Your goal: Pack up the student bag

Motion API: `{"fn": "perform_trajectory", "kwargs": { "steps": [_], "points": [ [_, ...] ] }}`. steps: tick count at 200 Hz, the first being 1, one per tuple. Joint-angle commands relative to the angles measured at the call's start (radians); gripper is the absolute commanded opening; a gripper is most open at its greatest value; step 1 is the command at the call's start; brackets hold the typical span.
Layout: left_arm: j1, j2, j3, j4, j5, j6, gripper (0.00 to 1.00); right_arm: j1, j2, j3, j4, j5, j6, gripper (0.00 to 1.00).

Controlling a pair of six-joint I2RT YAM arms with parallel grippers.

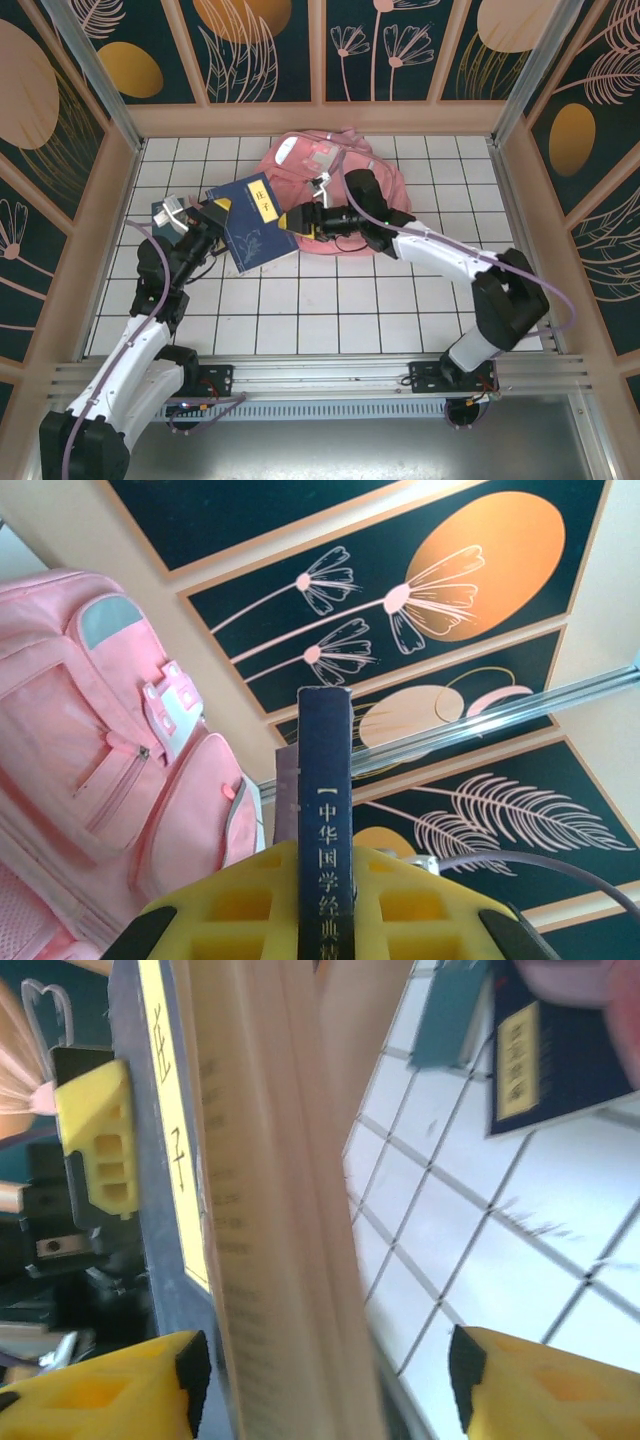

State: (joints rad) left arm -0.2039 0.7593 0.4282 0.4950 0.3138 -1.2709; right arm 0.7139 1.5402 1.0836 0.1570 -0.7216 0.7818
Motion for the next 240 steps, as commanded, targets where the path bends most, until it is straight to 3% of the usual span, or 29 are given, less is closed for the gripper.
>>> {"fn": "perform_trajectory", "kwargs": {
  "steps": [1,36,49,106,178,240],
  "points": [
    [-0.004,0.014,0.046,0.076,-0.026,0.020,0.00,-0.011,-0.100,-0.022,-0.091,0.220,-0.030,0.72],
    [-0.004,0.049,0.062,0.145,-0.125,-0.064,0.00,-0.021,-0.174,-0.101,0.027,0.261,0.158,0.96],
    [-0.004,0.063,0.081,0.142,-0.154,-0.087,0.00,-0.021,-0.184,-0.122,0.077,0.253,0.225,0.99],
    [-0.008,0.105,0.087,0.210,-0.232,-0.195,0.00,0.003,-0.131,-0.247,0.515,0.175,0.591,0.99],
    [-0.029,0.129,0.116,0.211,-0.259,-0.226,0.00,0.100,-0.020,-0.237,0.806,0.236,0.682,0.99],
    [-0.061,0.165,0.161,0.217,-0.269,-0.222,0.00,0.133,0.034,-0.226,0.845,0.254,0.665,0.99]
  ]
}}
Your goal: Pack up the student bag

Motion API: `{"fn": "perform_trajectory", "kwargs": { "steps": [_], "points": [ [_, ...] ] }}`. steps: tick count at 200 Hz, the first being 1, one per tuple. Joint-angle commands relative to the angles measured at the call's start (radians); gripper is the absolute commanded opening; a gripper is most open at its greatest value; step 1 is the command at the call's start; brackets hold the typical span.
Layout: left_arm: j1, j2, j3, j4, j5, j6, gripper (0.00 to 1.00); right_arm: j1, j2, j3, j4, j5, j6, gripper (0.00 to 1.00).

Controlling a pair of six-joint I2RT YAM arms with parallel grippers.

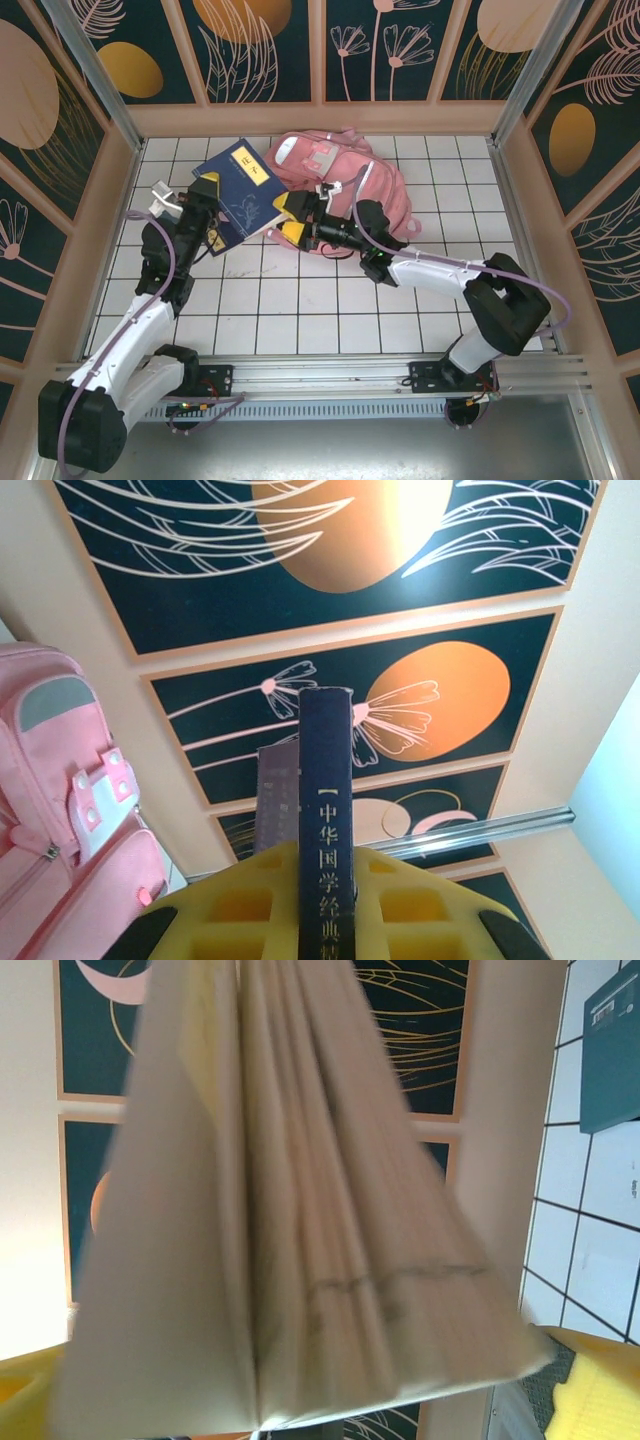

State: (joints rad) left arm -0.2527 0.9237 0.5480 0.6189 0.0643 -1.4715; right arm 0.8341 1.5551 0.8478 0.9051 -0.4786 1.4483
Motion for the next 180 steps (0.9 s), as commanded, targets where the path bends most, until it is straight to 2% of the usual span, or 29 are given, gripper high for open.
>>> {"fn": "perform_trajectory", "kwargs": {
  "steps": [1,40,88,119,161,163,168,180],
  "points": [
    [-0.013,0.001,0.041,0.093,-0.021,-0.021,0.00,0.013,0.021,0.010,0.098,0.010,-0.002,0.99],
    [-0.020,-0.003,0.045,0.093,-0.029,-0.014,0.00,0.017,0.020,0.000,0.075,0.021,-0.017,0.97],
    [-0.091,0.018,0.028,0.095,-0.057,-0.002,0.00,0.020,0.054,0.041,0.171,0.038,0.035,0.80],
    [-0.112,-0.005,0.002,0.050,-0.090,0.010,0.00,0.010,0.003,0.041,0.157,0.099,0.001,0.53],
    [-0.147,0.002,0.001,0.005,-0.085,0.041,0.00,0.003,-0.097,0.033,-0.055,0.203,-0.108,0.08],
    [-0.149,0.005,0.003,0.003,-0.081,0.043,0.01,0.002,-0.099,0.030,-0.058,0.204,-0.108,0.07],
    [-0.153,0.016,0.012,-0.003,-0.072,0.054,0.11,-0.002,-0.104,0.023,-0.058,0.207,-0.108,0.03],
    [-0.157,0.037,0.047,-0.057,-0.046,0.094,0.38,-0.014,-0.126,0.005,-0.078,0.218,-0.114,0.00]
  ]
}}
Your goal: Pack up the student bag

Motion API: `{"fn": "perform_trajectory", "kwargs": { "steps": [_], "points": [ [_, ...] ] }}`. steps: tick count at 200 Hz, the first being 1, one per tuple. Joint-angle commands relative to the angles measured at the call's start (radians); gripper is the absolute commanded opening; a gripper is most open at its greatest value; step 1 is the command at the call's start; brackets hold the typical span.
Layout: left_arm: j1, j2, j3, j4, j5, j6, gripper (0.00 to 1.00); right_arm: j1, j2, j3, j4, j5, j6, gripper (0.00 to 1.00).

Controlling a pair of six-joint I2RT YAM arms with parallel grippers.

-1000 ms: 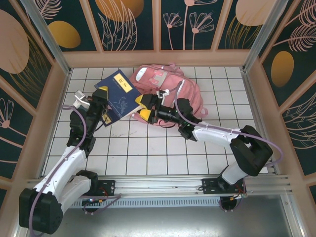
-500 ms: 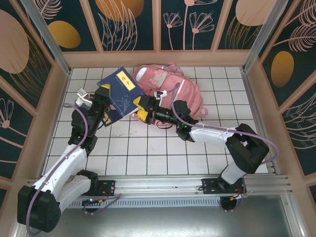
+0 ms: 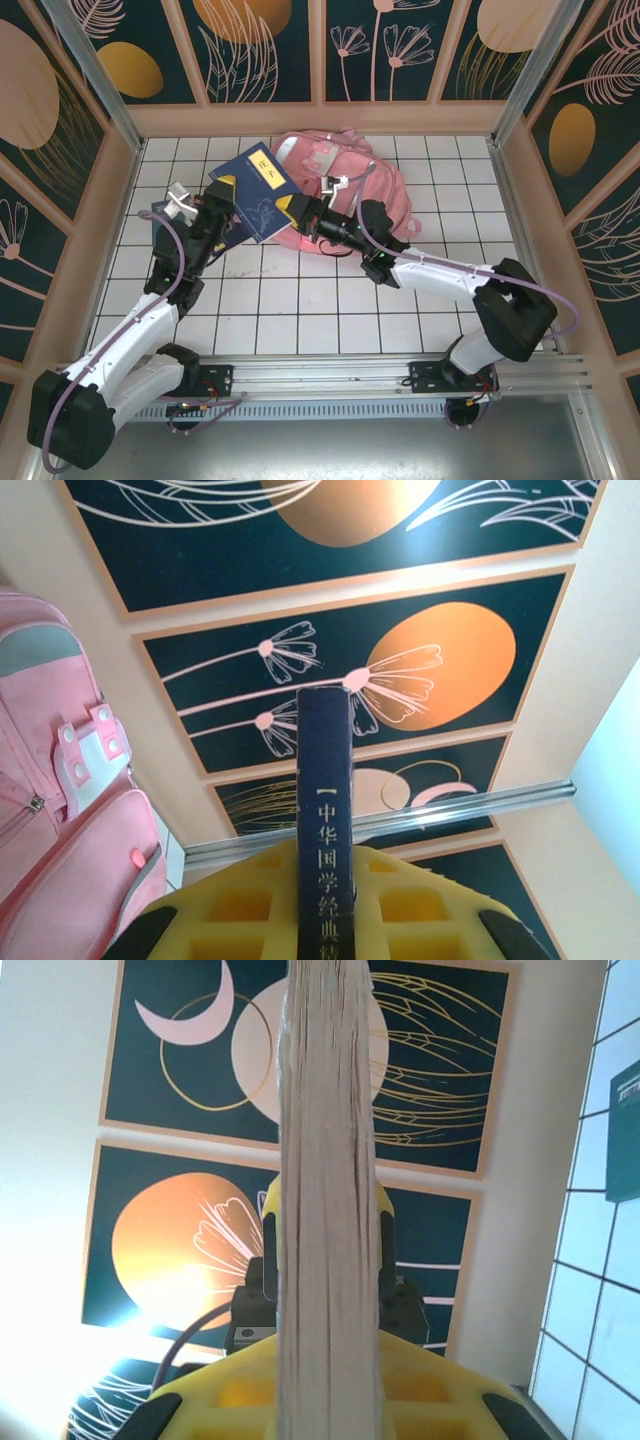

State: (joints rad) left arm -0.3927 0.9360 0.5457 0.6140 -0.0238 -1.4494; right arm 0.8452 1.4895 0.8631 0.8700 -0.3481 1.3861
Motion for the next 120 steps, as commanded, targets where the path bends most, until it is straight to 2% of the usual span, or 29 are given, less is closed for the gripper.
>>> {"fn": "perform_trajectory", "kwargs": {
  "steps": [1,10,24,40,64,79,87,98,120],
  "points": [
    [-0.018,0.026,0.053,-0.059,0.043,0.076,0.40,-0.026,-0.064,-0.012,-0.048,0.090,-0.052,0.00],
    [-0.017,0.034,0.087,-0.125,0.043,0.125,0.55,-0.040,-0.099,-0.028,-0.098,0.107,-0.068,0.00],
    [-0.017,0.038,0.153,-0.251,0.016,0.226,0.68,-0.075,-0.183,-0.054,-0.208,0.144,-0.117,0.00],
    [-0.017,0.083,0.264,-0.400,0.007,0.403,0.71,-0.129,-0.306,-0.049,-0.453,0.239,-0.197,0.00],
    [-0.037,0.288,0.498,-0.606,0.124,0.616,0.72,-0.221,-0.502,-0.021,-0.823,0.454,-0.311,0.00],
    [-0.105,0.454,0.650,-0.734,0.146,0.735,0.79,-0.292,-0.601,-0.025,-0.938,0.484,-0.368,0.00],
    [-0.146,0.543,0.736,-0.799,0.138,0.791,0.85,-0.369,-0.646,-0.026,-0.975,0.468,-0.399,0.00],
    [-0.210,0.663,0.876,-0.911,0.076,0.893,0.98,-0.441,-0.697,-0.016,-1.038,0.450,-0.435,0.00],
    [-0.354,0.928,1.198,-1.148,-0.149,1.095,0.99,-0.555,-0.782,0.003,-1.133,0.423,-0.500,0.00]
  ]
}}
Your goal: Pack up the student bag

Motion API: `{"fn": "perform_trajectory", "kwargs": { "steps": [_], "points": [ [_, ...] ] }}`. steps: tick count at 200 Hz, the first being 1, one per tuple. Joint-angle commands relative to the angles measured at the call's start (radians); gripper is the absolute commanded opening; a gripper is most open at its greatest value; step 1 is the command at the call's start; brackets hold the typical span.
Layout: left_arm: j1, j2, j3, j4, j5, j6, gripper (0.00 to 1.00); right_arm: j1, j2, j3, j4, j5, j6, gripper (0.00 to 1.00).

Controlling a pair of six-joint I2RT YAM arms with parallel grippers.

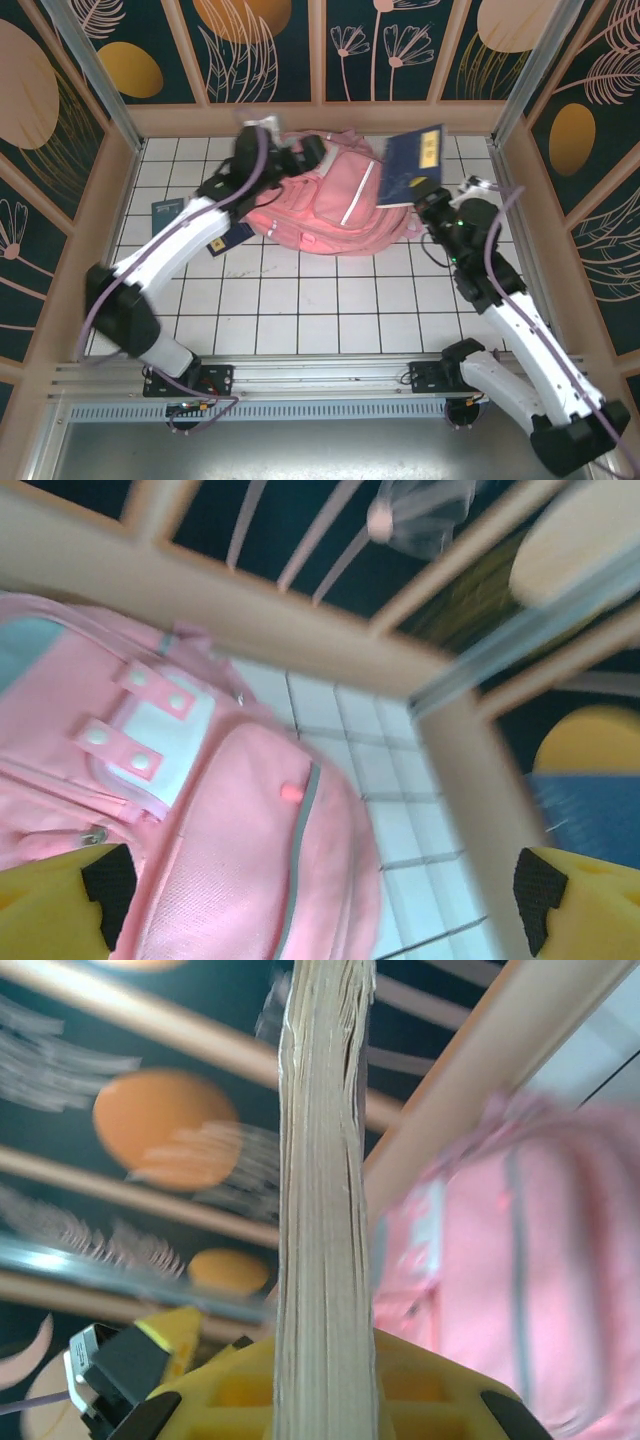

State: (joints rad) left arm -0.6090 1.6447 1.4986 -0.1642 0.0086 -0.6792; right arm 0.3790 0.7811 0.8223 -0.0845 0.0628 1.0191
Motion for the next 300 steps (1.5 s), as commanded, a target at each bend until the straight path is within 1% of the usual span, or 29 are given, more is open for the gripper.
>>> {"fn": "perform_trajectory", "kwargs": {
  "steps": [1,12,25,43,61,109,131,153,168,172,180,182,201,218,229,251,281,300],
  "points": [
    [-0.140,0.232,0.259,-0.381,-0.191,0.332,0.98,-0.094,-0.077,0.044,-0.182,0.011,-0.135,0.00],
    [-0.193,0.348,0.414,-0.472,-0.262,0.392,0.99,-0.132,-0.117,0.044,-0.214,0.008,-0.163,0.00],
    [-0.227,0.475,0.581,-0.556,-0.314,0.430,0.98,-0.172,-0.156,0.044,-0.245,0.006,-0.184,0.00],
    [-0.247,0.616,0.761,-0.626,-0.355,0.452,0.98,-0.209,-0.191,0.037,-0.266,-0.010,-0.209,0.00],
    [-0.252,0.724,0.885,-0.660,-0.361,0.461,0.98,-0.230,-0.202,0.038,-0.282,-0.023,-0.230,0.00],
    [-0.261,0.819,0.895,-0.646,-0.408,0.464,0.99,-0.232,-0.209,0.034,-0.283,-0.033,-0.252,0.00],
    [-0.267,0.836,0.880,-0.639,-0.424,0.464,0.96,-0.233,-0.208,0.022,-0.274,-0.043,-0.253,0.00],
    [-0.275,0.846,0.870,-0.628,-0.428,0.470,0.91,-0.233,-0.207,0.005,-0.269,-0.043,-0.250,0.00],
    [-0.277,0.853,0.862,-0.623,-0.451,0.475,0.81,-0.232,-0.207,-0.003,-0.267,-0.043,-0.244,0.00],
    [-0.277,0.853,0.856,-0.619,-0.456,0.479,0.76,-0.234,-0.207,-0.005,-0.266,-0.043,-0.242,0.00],
    [-0.276,0.852,0.849,-0.612,-0.464,0.487,0.62,-0.234,-0.207,-0.007,-0.264,-0.043,-0.239,0.00],
    [-0.276,0.853,0.848,-0.612,-0.464,0.489,0.59,-0.234,-0.207,-0.008,-0.264,-0.062,-0.239,0.00],
    [-0.278,0.845,0.843,-0.610,-0.453,0.497,0.31,-0.235,-0.206,-0.005,-0.265,-0.074,-0.236,0.00],
    [-0.276,0.810,0.811,-0.585,-0.421,0.499,0.12,-0.235,-0.202,0.004,-0.271,-0.072,-0.241,0.00],
    [-0.278,0.774,0.775,-0.558,-0.400,0.502,0.01,-0.235,-0.199,0.011,-0.273,-0.073,-0.243,0.00],
    [-0.270,0.699,0.731,-0.527,-0.363,0.509,0.00,-0.236,-0.189,0.025,-0.273,-0.083,-0.251,0.00],
    [-0.220,0.566,0.712,-0.507,-0.247,0.483,0.00,-0.236,-0.171,0.034,-0.272,-0.097,-0.270,0.00],
    [-0.186,0.474,0.690,-0.499,-0.180,0.484,0.00,-0.236,-0.158,0.028,-0.256,-0.141,-0.293,0.00]
  ]
}}
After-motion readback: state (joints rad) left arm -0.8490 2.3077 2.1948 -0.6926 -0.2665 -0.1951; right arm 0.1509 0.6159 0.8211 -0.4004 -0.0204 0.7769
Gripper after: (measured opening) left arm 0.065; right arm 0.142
